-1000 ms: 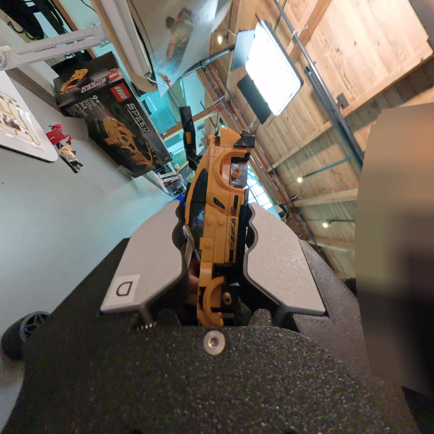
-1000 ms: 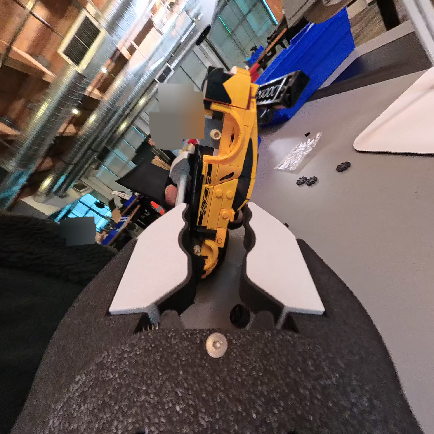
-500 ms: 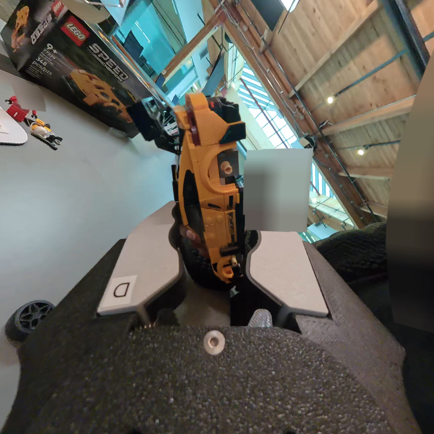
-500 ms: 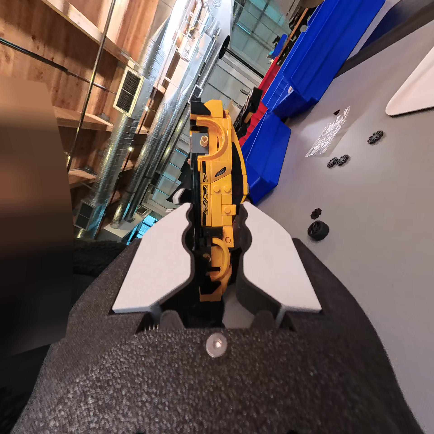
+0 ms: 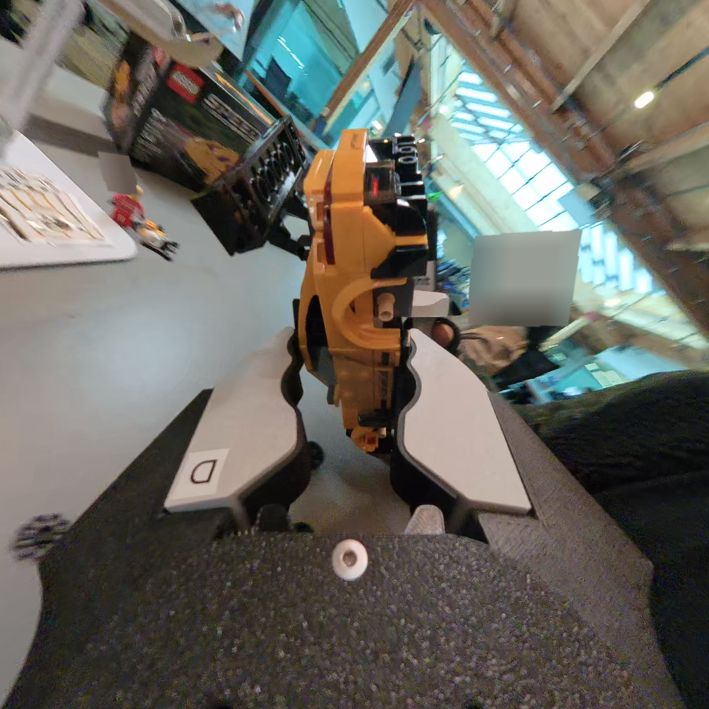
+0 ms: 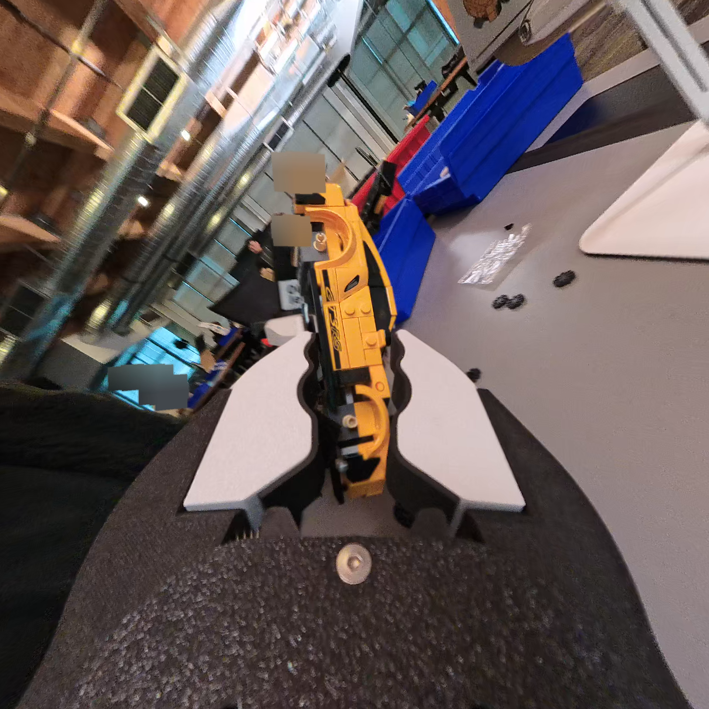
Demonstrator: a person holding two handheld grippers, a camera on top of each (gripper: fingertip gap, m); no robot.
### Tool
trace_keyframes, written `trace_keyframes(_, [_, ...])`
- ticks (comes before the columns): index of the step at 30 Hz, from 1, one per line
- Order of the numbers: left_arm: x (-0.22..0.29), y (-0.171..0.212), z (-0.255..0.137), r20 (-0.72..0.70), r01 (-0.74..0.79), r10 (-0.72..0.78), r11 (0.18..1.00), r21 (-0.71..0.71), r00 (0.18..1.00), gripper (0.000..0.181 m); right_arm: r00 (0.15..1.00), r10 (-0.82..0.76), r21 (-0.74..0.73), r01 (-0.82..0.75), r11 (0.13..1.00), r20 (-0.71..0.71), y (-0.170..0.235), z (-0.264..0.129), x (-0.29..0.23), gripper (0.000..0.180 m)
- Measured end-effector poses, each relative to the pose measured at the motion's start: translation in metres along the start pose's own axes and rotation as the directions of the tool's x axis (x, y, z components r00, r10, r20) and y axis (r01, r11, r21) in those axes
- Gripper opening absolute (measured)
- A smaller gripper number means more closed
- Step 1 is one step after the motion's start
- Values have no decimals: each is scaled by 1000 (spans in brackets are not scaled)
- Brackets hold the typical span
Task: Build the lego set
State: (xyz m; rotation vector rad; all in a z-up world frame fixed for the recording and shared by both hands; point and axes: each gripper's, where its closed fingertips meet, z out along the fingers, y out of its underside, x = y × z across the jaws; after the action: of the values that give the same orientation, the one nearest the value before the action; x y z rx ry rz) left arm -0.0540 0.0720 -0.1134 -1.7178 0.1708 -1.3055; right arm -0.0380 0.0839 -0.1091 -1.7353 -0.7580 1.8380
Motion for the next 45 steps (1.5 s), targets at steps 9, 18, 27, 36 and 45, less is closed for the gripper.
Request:
trace_keyframes(9, [-44,-18,19,324,-648,829,559,-517,456,49,928,-306,-147,279,949,-214,-25,-44,10,62])
trace_keyframes(18, [-95,-10,61,135,-606,987,56,-794,-85,49,933,-188,-184,136,974,-306,-22,-92,65,60])
trace_keyframes(27, [-114,14,87,-2,-534,974,-126,-836,-226,49,872,-348,-355,223,908,-344,3,-81,116,73])
trace_keyframes(36, [-113,26,96,-11,-569,971,-149,-809,-238,49,871,-421,-471,269,840,-252,12,-73,137,72])
trace_keyframes(45, [-116,41,90,-88,-576,976,-188,-795,-197,68,861,-441,-536,254,805,-254,16,-76,152,67])
